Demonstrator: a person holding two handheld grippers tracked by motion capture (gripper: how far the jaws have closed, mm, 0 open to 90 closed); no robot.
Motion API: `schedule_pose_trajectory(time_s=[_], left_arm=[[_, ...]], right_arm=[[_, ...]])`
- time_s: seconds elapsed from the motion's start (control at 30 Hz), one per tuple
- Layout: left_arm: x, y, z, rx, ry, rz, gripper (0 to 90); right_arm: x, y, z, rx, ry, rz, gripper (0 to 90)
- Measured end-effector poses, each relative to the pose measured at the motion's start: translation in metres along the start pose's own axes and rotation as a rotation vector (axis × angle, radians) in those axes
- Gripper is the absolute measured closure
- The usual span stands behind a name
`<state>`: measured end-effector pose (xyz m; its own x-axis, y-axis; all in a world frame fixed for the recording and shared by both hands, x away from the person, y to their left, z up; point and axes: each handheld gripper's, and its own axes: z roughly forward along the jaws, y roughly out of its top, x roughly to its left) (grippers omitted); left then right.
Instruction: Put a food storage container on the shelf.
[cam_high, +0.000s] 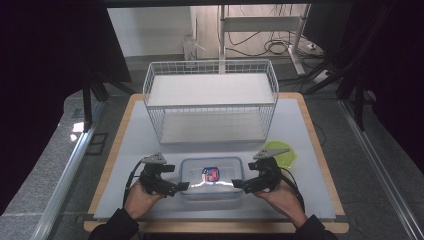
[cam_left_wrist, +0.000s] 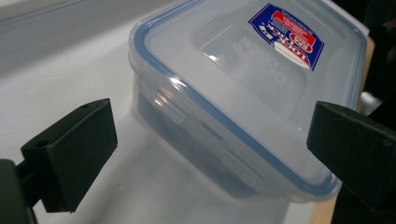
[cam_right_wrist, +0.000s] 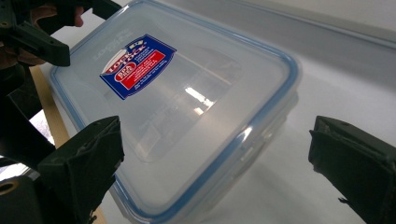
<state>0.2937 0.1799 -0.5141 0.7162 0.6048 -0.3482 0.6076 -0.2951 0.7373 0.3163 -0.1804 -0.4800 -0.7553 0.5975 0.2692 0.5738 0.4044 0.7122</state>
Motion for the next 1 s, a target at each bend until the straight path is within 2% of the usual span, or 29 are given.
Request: schedule_pose_trajectory(time_s=[0.1,0.13,0.17,0.27,0.43,0.57,0.6,0.63,0.67,0.83,0.9,1.0], left_arm=[[0.004,0.002,0.006,0.003,-0.045,-0.010,1.2],[0.005,0.004,0.010,0.008,-0.073,-0.015,0.8],[0.005,0.004,0.010,0.008,-0.073,-0.015,0.7],[0.004,0.005,0.016,0.025,-0.109,-0.019,0.0],[0.001,0.002,0.015,0.038,-0.116,-0.023,0.3],[0.000,0.002,0.013,0.048,-0.113,-0.030,3.3],[0.000,0.002,0.012,0.047,-0.117,-0.038,4.6],[0.000,0.001,0.010,0.045,-0.122,-0.047,4.6],[0.001,0.000,0.008,0.043,-0.125,-0.051,7.6],[-0.007,-0.006,-0.001,0.020,-0.114,-0.049,18.0],[-0.012,-0.009,-0.006,0.018,-0.106,-0.041,21.8],[-0.017,-0.016,-0.012,-0.010,-0.103,-0.054,29.2]], right_arm=[[-0.001,0.001,0.004,0.013,0.007,0.006,3.1],[-0.002,0.002,0.008,0.027,0.015,0.015,3.0],[-0.002,0.002,0.008,0.027,0.015,0.015,3.0],[-0.005,0.003,0.016,0.055,0.025,0.038,3.1],[-0.007,0.003,0.023,0.068,0.082,0.083,4.5],[-0.008,0.002,0.024,0.080,0.105,0.115,6.0],[-0.011,0.001,0.021,0.080,0.115,0.135,10.9],[-0.011,0.001,0.021,0.080,0.115,0.135,10.9],[-0.011,0.001,0.018,0.079,0.118,0.146,14.8],[-0.009,-0.003,0.008,0.062,0.115,0.146,25.5],[-0.007,-0.005,0.002,0.041,0.114,0.152,31.8],[-0.006,-0.010,-0.006,0.007,0.126,0.157,39.8]])
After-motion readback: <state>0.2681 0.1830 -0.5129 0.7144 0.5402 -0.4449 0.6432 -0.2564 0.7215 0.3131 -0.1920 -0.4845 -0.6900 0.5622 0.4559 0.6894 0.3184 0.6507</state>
